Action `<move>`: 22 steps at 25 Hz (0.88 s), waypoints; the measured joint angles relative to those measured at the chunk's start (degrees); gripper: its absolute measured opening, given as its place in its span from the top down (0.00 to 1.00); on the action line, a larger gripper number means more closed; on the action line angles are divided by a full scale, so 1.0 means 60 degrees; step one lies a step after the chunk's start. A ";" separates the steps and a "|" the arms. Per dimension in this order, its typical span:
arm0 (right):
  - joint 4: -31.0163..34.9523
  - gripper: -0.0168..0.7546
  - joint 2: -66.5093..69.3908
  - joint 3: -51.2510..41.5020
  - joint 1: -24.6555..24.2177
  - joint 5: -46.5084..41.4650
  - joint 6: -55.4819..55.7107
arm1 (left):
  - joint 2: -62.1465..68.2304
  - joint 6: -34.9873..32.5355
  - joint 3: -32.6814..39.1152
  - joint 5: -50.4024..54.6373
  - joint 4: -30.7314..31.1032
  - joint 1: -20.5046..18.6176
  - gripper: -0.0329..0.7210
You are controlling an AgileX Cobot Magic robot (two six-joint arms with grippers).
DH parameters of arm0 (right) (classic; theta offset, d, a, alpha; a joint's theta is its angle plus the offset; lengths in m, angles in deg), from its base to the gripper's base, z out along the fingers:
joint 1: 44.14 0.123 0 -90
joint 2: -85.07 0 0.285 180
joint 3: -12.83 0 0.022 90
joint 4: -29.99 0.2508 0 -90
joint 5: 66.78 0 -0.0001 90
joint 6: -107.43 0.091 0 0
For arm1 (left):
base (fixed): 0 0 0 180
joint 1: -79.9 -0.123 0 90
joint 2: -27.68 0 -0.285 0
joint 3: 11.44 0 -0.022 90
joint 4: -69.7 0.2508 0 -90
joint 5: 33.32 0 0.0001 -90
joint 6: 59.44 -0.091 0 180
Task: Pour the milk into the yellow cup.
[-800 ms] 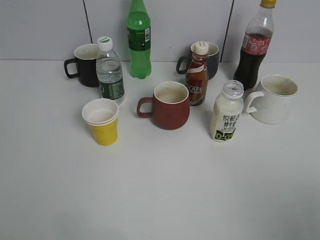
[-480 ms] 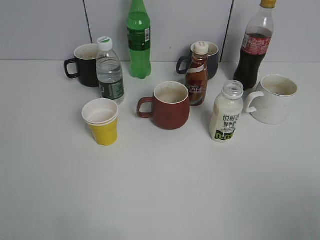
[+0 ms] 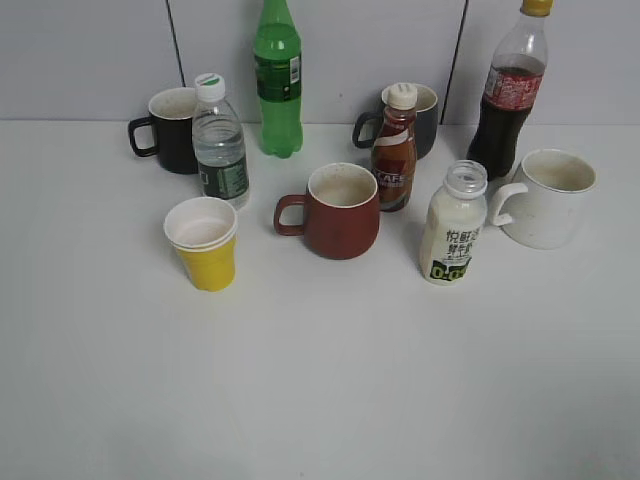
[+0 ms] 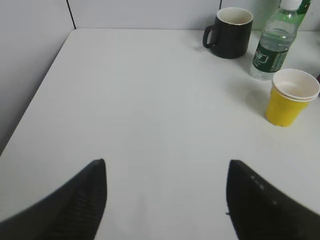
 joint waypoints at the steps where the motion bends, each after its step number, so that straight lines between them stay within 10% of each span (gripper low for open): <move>1: 0.0000 0.27 0.0000 0.0000 0.0000 0.0000 0.0000 | 0.0000 0.0000 0.0000 0.0000 0.0000 0.0000 0.20; 22: 0.0000 0.27 0.0000 0.0000 0.0000 0.0000 0.0000 | 0.0000 0.0000 0.0000 0.0000 0.0000 0.0000 0.20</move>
